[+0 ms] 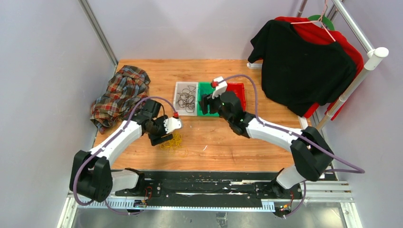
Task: Untangle the cables
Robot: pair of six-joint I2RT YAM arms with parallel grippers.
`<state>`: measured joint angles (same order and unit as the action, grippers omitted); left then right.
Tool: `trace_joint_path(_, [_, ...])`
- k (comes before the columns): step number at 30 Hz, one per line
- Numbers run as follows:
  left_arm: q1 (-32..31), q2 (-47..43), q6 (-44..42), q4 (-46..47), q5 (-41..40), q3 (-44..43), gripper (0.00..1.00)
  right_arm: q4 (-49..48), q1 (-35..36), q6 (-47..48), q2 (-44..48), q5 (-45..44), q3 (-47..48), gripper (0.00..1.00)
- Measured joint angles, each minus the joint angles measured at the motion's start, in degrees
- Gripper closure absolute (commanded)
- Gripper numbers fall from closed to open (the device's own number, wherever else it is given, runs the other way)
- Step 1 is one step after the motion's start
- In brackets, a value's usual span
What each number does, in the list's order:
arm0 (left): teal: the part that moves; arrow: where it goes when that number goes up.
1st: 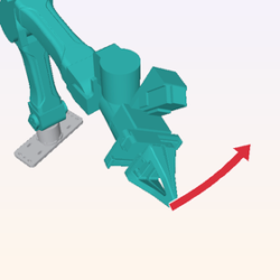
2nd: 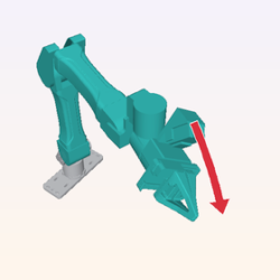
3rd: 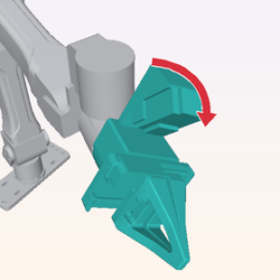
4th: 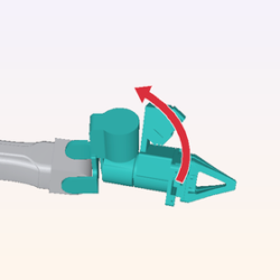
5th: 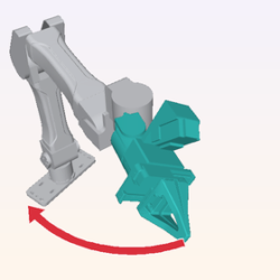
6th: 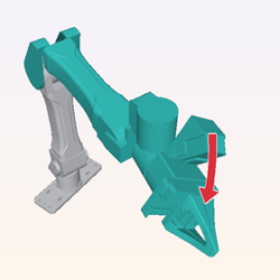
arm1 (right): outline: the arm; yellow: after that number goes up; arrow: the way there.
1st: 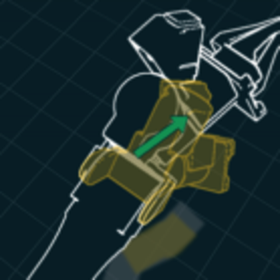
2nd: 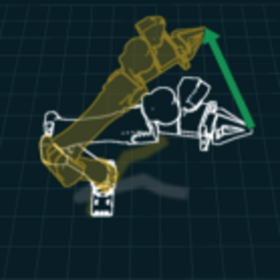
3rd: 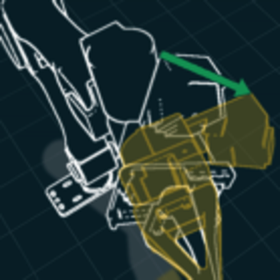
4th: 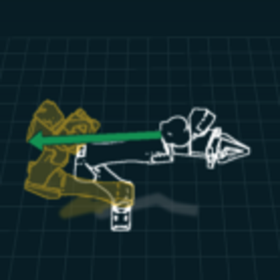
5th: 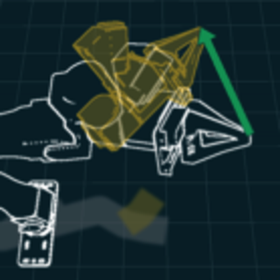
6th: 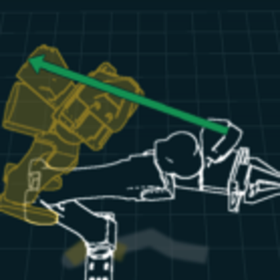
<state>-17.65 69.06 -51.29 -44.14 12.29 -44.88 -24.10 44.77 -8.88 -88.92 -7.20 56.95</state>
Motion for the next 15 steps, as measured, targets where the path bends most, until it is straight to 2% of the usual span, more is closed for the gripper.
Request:
trace_joint_path(3, [0.0, 2.8, -0.4, 3.2, -2.1, 1.1, 0.35, -2.6, 0.3, -1.1, 3.4, -0.7, -6.7, 0.32])
trace_joint_path(4, [0.0, 3.7, -0.5, 4.2, -2.6, 1.2, 0.41, -3.2, 0.6, -1.4, 4.3, -0.8, -8.4, 0.32])
trace_joint_path(6, [0.0, 5.5, -0.5, 6.0, -3.2, 1.2, 0.60, -4.5, 1.4, -2.1, 5.9, -1.2, -11.4, 0.32])
trace_joint_path(9, [0.1, 8.5, -0.3, 6.9, -3.0, 1.2, 0.79, -7.0, 3.3, -3.0, 8.0, -1.4, -15.0, 0.30])
trace_joint_path(12, [0.2, 9.9, 0.4, 5.8, -1.7, 0.7, 0.95, -9.1, 5.0, -4.1, 9.3, -1.4, -17.3, 0.29])
trace_joint_path(15, [0.2, 9.0, 1.3, 4.1, 0.8, -0.4, 0.99, -10.8, 6.8, -4.8, 9.5, -1.6, -18.4, 0.28])
